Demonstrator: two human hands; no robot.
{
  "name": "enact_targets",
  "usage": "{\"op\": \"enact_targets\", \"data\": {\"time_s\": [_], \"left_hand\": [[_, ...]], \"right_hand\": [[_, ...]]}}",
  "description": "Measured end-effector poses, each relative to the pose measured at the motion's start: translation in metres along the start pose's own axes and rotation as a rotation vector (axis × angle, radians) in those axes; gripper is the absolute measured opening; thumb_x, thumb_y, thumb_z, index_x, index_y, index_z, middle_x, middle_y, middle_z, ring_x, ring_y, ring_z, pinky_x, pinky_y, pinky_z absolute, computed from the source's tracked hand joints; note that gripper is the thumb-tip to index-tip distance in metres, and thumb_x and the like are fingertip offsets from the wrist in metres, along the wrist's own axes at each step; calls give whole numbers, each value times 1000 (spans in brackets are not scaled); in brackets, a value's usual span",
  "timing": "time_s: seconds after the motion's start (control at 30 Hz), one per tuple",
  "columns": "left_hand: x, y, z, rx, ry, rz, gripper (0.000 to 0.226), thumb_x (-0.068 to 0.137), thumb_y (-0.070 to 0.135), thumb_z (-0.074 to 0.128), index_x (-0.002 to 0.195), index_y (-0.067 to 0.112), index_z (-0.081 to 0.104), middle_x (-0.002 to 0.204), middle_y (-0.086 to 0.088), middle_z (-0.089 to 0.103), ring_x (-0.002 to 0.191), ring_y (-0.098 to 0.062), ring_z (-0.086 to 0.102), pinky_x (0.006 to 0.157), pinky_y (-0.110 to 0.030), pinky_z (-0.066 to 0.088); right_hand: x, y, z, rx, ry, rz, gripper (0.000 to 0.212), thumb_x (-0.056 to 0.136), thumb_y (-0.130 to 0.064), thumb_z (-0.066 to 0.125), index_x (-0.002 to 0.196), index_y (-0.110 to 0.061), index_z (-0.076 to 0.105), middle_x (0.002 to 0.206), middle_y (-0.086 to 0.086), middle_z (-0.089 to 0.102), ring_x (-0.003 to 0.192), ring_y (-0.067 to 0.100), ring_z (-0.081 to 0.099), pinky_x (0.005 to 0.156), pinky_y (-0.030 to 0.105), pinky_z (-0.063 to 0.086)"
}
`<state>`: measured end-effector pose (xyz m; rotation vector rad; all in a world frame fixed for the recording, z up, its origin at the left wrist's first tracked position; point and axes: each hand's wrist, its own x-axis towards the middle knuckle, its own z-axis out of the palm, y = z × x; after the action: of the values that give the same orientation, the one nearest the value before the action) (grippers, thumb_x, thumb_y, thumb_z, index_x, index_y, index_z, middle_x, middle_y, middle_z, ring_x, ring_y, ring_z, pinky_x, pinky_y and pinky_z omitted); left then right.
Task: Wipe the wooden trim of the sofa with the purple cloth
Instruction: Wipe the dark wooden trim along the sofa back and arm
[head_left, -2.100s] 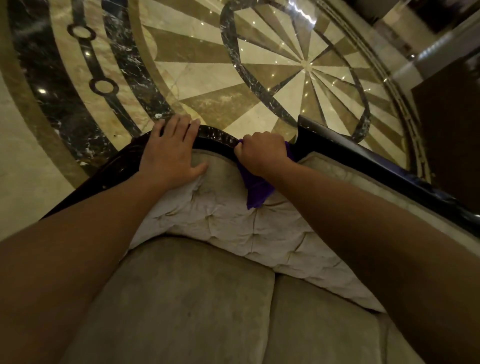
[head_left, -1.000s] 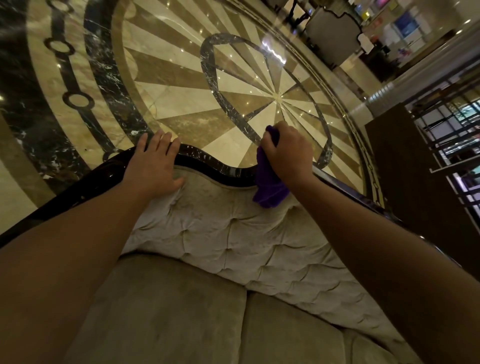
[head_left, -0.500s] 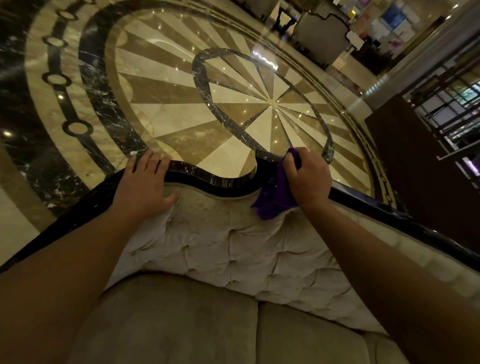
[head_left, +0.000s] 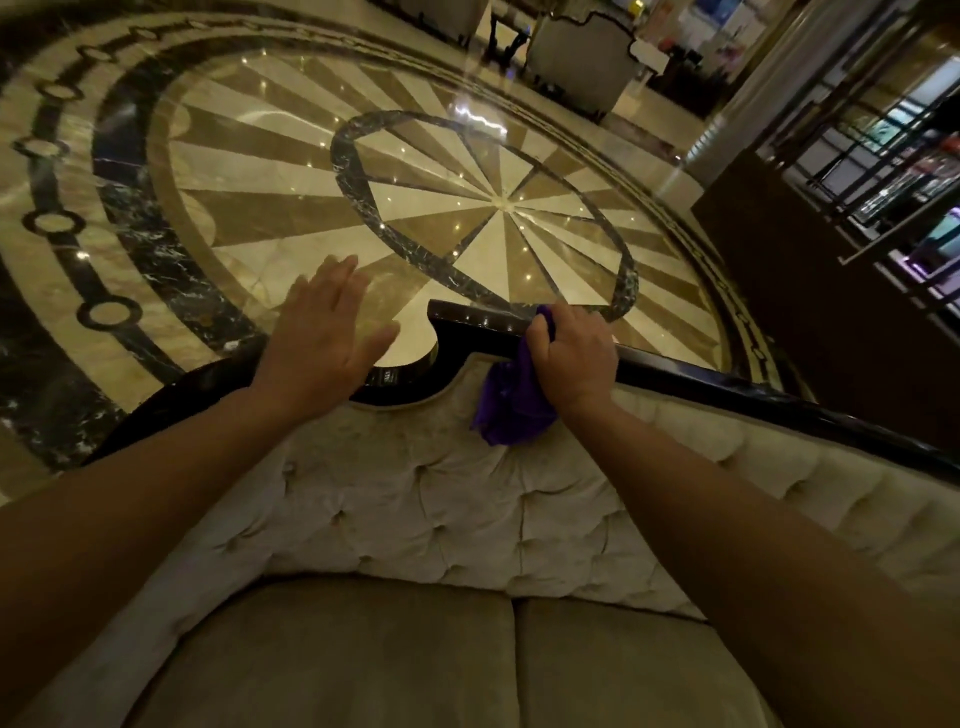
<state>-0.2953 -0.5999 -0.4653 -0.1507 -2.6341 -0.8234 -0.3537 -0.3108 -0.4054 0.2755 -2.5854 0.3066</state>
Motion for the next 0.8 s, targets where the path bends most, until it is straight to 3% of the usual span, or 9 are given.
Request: {"op": "enact_targets", "data": {"time_s": [0.13,0.23,0.33,0.57,0.7,0.8], "left_hand": [[45,102,17,-136,-47,80,83,99,68,22,156,10,40,164,-14,40,153,-30,33,124,-50,25],[54,128,47,-54,-167,20,88,95,73,10,159,18,37,164,-9,41,154,-28,31,126,-53,19],[54,132,68,119,-141,-63,92,92,75,0,154,23,44,161,-8,45,152,-30,33,124,-51,18],[53,134,73,302,-168,-77,86,95,77,4,156,27,39,163,-12,39,154,-33,27,126,-53,14],[54,135,74,327,-178,-83,91,93,81,1,156,27,38,162,-14,40,154,-34,27,127,-54,13],[55,132,74,346,-185,-94,92,91,84,2,155,27,39,161,-15,41,154,-35,28,127,-54,13]], "right_hand": [[4,9,-2,99,-72,28,29,105,-37,52,106,-13,68,94,4,66,90,21,59,78,38,49],[6,16,-4,133,-84,-30,31,104,-40,52,101,-13,68,88,1,63,84,19,58,71,32,41],[8,32,-13,171,-151,-71,32,103,-41,50,100,-13,66,85,-1,59,78,19,57,66,34,43],[16,95,-45,219,-293,48,28,104,-41,51,105,-18,67,89,-3,61,83,19,59,69,35,44],[37,135,-66,163,-466,183,35,105,-43,49,115,-19,73,106,5,72,98,24,65,80,41,55],[31,134,-62,153,-332,201,38,103,-42,55,131,-18,64,129,8,63,115,23,58,93,41,53]]}}
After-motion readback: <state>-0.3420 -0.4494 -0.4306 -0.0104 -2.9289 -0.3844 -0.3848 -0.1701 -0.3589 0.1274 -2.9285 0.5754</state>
